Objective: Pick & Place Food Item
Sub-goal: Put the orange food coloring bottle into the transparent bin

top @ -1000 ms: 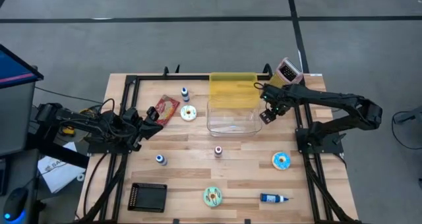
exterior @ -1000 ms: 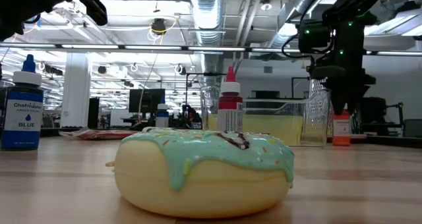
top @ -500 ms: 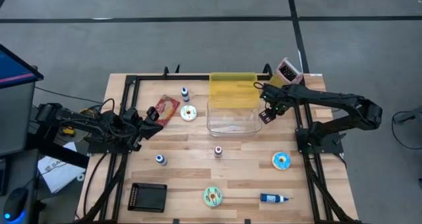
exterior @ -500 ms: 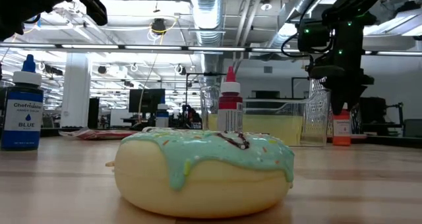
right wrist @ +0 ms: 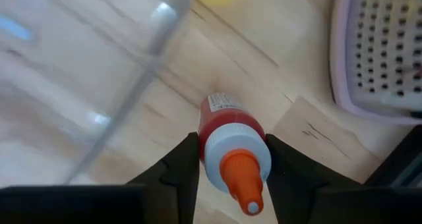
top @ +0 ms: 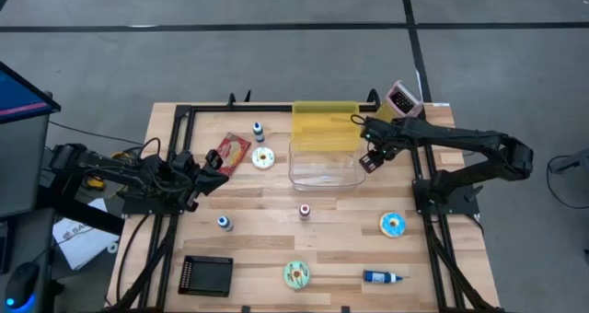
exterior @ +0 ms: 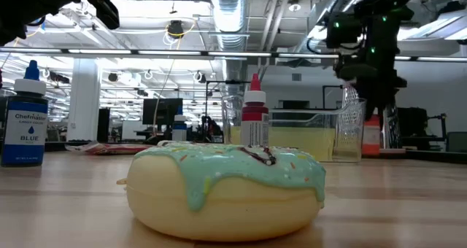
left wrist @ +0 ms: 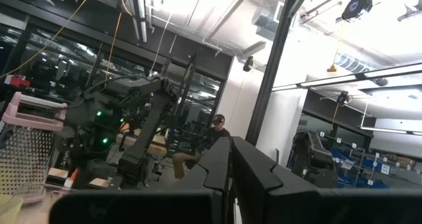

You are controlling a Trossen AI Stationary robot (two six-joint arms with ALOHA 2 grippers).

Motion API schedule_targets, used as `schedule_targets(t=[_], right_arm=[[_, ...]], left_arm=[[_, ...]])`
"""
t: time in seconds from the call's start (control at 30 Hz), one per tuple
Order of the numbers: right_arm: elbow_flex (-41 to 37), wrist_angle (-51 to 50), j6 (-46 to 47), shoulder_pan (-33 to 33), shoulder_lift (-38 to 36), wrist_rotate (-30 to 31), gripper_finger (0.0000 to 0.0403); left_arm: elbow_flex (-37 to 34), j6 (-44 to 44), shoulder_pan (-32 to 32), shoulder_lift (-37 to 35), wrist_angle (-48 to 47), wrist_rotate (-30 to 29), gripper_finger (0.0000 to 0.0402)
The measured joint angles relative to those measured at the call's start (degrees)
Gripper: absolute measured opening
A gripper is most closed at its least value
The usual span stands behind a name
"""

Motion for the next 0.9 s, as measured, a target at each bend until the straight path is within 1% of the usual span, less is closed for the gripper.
schedule_targets(t=[0.1, 0.33, 0.4, 0.5, 0.63, 0.77, 0.9], right_arm=[[4.11, -3.17, 1.10, 2.56, 0.00, 1.73, 0.0133], [16.55, -15.36, 5.25, 8.79, -0.02, 8.51, 0.0133], [19.73, -17.13, 6.28, 10.36, -0.04, 9.66, 0.0133], [23.27, -16.05, 6.70, 12.49, -0.04, 9.67, 0.0132], [24.40, -12.25, 5.94, 13.54, 0.73, 6.82, 0.0132], [24.32, -13.29, 4.30, 12.00, 4.43, 6.57, 0.0129], [24.31, -10.07, 0.77, 10.92, 9.49, 4.90, 0.0128]], left_arm=[[0.00, 0.00, 0.01, 0.00, 0.00, 0.00, 0.0011], [0.00, 0.00, 0.02, 0.00, 0.00, 0.00, 0.0011], [0.00, 0.02, 0.02, 0.00, 0.00, 0.00, 0.0011], [0.00, 0.00, 0.02, 0.00, 0.00, 0.00, 0.0011], [0.00, 0.00, 0.00, 0.00, 0.00, 0.00, 0.0011], [0.00, 0.00, 0.02, -0.02, 0.02, -0.02, 0.0011], [0.00, -0.07, 0.00, -0.02, 0.14, -0.01, 0.0011]])
